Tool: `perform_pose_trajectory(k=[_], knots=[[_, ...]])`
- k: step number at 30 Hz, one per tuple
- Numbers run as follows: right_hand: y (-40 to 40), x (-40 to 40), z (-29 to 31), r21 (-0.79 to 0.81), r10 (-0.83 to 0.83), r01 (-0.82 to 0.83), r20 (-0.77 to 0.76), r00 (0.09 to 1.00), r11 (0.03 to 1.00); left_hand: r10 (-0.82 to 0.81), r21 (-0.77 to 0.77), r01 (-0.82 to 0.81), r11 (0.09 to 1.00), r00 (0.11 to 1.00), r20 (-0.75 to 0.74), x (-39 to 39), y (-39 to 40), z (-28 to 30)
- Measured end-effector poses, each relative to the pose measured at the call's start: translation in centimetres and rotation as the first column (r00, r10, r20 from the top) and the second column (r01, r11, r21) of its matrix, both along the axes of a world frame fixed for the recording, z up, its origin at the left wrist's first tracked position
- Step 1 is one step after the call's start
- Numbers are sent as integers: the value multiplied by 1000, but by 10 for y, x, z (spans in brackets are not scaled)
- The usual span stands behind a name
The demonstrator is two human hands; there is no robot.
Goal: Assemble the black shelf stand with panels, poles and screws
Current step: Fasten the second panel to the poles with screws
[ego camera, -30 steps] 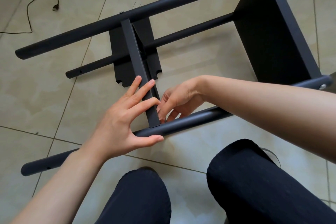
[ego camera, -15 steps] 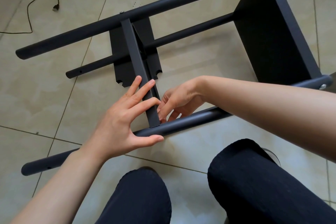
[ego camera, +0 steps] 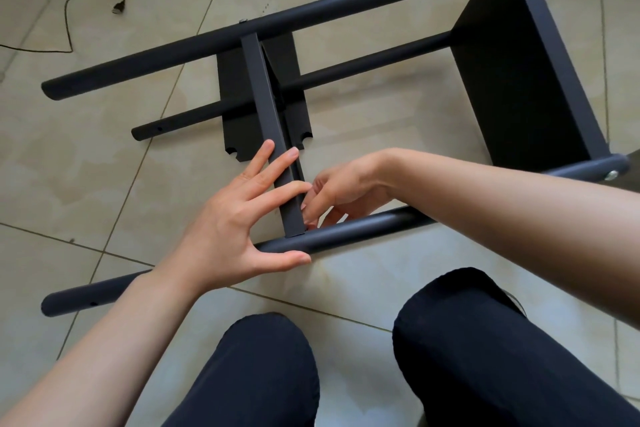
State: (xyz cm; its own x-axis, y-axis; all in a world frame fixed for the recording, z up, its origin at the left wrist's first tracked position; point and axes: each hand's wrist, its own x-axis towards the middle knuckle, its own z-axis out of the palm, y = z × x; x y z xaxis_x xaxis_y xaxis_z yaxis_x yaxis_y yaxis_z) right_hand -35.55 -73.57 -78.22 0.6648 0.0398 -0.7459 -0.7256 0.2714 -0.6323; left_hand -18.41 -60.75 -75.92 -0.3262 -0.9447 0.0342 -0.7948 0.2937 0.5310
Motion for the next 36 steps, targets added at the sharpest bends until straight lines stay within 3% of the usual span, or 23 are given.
perform_pose_trajectory(k=[14, 22, 26, 31, 36], knots=[[3, 2, 13, -57, -29, 28, -12, 1000, 998, 1, -13, 0, 1000, 1000, 13, 0, 0, -2], [10, -16, 47, -389, 58, -58, -13, 998, 920, -19, 31, 14, 999, 990, 138, 1, 3, 5], [23, -31, 64, -599, 137, -108, 4, 991, 794, 21, 127, -46, 991, 982, 188, -6, 9, 21], [49, -40, 72, -745, 131, -94, -9, 991, 660, 129, 208, -160, 965, 980, 153, -13, 27, 35], [69, -49, 73, -873, 79, -73, -40, 996, 483, 339, 175, -356, 918, 933, 119, -11, 58, 41]])
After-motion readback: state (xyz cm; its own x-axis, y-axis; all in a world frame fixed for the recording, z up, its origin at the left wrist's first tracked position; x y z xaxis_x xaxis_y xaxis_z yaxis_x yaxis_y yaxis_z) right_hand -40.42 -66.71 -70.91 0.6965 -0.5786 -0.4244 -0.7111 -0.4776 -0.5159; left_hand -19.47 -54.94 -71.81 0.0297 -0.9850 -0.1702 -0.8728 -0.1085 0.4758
